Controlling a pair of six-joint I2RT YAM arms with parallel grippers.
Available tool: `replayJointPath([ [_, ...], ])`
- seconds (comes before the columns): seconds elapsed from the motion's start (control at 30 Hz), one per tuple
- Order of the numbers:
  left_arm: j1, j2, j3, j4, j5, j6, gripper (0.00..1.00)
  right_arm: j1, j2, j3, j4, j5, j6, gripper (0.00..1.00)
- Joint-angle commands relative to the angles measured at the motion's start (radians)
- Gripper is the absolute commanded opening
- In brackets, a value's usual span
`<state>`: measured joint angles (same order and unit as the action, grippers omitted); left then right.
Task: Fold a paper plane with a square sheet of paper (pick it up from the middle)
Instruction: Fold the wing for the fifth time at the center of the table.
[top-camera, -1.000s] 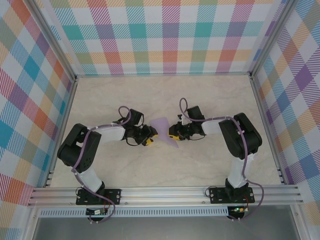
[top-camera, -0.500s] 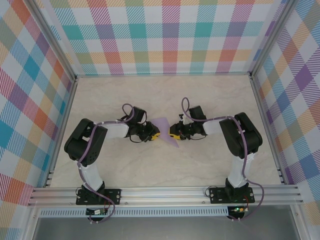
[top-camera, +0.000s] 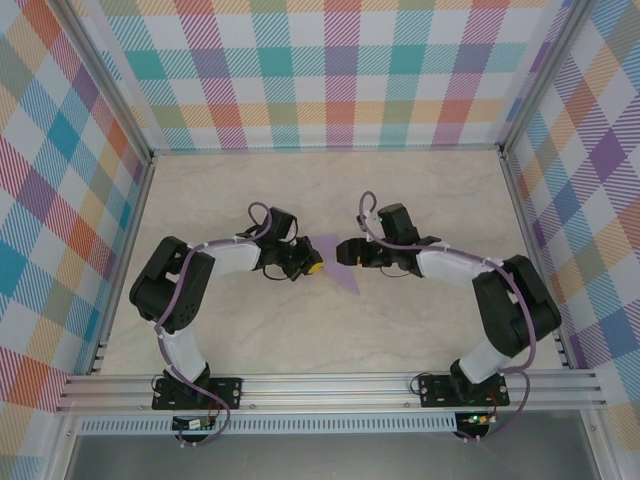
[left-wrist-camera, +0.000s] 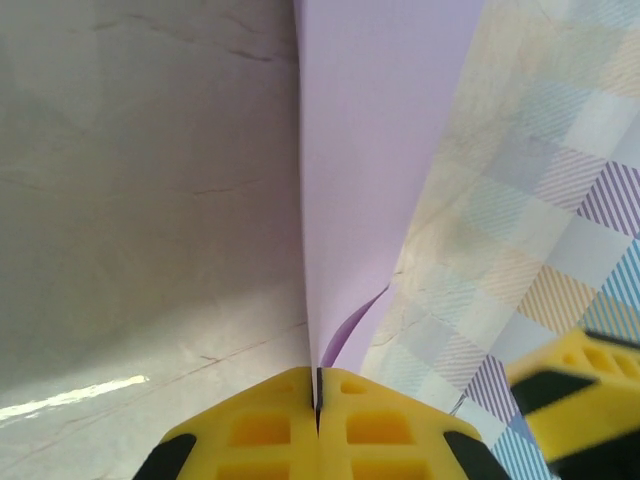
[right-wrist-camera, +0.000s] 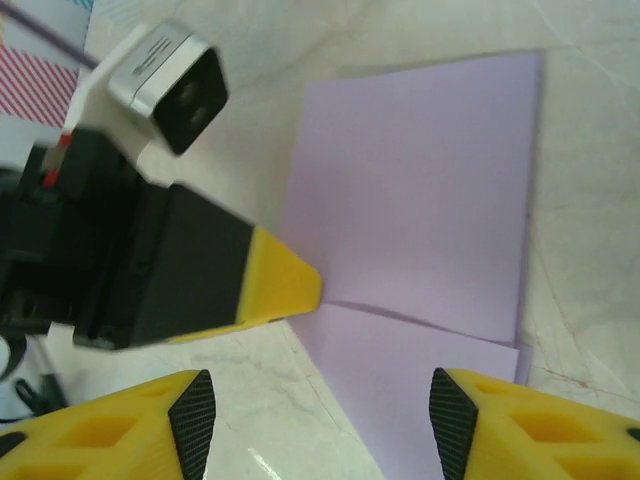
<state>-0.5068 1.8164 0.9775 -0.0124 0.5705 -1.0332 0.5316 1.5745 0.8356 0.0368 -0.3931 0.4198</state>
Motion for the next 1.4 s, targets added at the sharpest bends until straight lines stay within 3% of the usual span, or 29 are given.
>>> replayJointPath([
  [0.0,-0.012,-0.034,0.037,-0.065,-0.013,-0.018,0.0,0.089,-0.049,-0.073,0.029,0.25,-0.202,0.61],
  [0.3,-0.013,-0.038,0.06,-0.109,-0.019,-0.019,0.0,0.25,-0.038,-0.211,0.288,0.476,-0.489,0.61],
  [0.63,-0.014,-0.036,0.069,-0.122,-0.019,-0.024,0.0,0.345,0.116,-0.173,0.415,0.651,-0.658,0.55],
  [1.03,-0.013,-0.038,0.076,-0.14,-0.021,-0.024,0.0,0.354,0.185,-0.181,0.525,0.746,-0.686,0.42],
  [1.37,-0.013,-0.041,0.076,-0.146,-0.019,-0.026,0.0,0.354,0.201,-0.177,0.528,0.741,-0.687,0.23],
])
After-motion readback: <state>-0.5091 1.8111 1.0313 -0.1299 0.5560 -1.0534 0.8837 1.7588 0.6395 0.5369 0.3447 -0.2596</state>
